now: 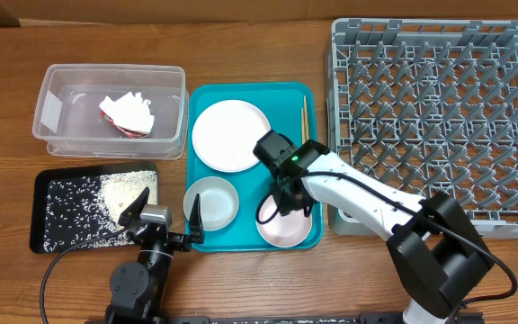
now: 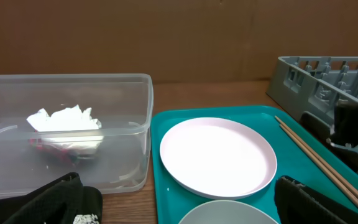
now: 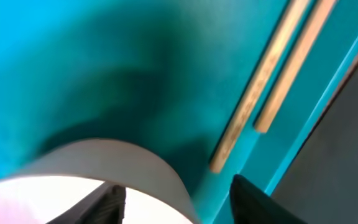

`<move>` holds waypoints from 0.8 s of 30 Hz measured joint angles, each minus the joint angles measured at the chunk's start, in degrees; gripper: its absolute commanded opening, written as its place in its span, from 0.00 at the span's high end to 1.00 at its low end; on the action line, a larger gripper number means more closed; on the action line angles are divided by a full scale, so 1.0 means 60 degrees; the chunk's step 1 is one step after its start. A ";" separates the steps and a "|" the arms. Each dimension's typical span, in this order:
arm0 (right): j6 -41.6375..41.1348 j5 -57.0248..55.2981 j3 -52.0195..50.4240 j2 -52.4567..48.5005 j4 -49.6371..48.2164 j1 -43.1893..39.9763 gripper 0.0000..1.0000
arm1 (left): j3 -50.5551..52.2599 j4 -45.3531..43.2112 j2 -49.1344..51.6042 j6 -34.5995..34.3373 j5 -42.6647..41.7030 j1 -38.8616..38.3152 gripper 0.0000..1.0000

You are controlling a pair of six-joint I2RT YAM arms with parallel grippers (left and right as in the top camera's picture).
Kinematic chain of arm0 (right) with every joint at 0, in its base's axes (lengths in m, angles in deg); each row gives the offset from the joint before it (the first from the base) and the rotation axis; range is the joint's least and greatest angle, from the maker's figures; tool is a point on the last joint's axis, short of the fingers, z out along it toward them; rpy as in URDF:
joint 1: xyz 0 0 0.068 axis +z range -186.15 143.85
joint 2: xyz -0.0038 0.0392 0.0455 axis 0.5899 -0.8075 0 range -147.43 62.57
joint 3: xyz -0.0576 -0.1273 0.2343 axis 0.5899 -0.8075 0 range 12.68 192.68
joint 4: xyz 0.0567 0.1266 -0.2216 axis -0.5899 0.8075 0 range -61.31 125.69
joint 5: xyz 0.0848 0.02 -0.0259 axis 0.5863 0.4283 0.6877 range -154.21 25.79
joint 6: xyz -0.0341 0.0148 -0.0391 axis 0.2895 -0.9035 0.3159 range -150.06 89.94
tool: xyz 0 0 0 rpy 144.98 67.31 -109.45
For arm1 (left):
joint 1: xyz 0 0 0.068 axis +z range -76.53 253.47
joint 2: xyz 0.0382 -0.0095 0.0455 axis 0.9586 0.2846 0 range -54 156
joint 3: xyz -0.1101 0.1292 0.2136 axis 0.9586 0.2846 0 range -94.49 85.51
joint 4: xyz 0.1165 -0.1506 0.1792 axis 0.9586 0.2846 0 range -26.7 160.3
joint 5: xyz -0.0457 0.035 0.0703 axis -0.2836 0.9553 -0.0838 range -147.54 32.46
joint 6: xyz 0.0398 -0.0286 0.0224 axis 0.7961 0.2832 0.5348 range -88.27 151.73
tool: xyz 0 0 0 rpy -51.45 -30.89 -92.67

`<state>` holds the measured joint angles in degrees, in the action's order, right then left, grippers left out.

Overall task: Sort waste into correct bins and load items into the dishwasher
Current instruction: 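Grasp the pink bowl on the teal tray with the right gripper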

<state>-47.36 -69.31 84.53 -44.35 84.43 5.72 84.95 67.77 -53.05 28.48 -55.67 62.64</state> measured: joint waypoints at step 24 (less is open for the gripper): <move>-0.2189 -0.1869 0.2601 0.0852 0.3184 -0.0036 0.96 | 0.0000 0.0000 0.0000 0.0000 0.0000 0.0000 0.00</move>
<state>-60.49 -80.53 100.14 -39.23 103.54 5.50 84.95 67.77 -53.05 28.48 -55.67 62.64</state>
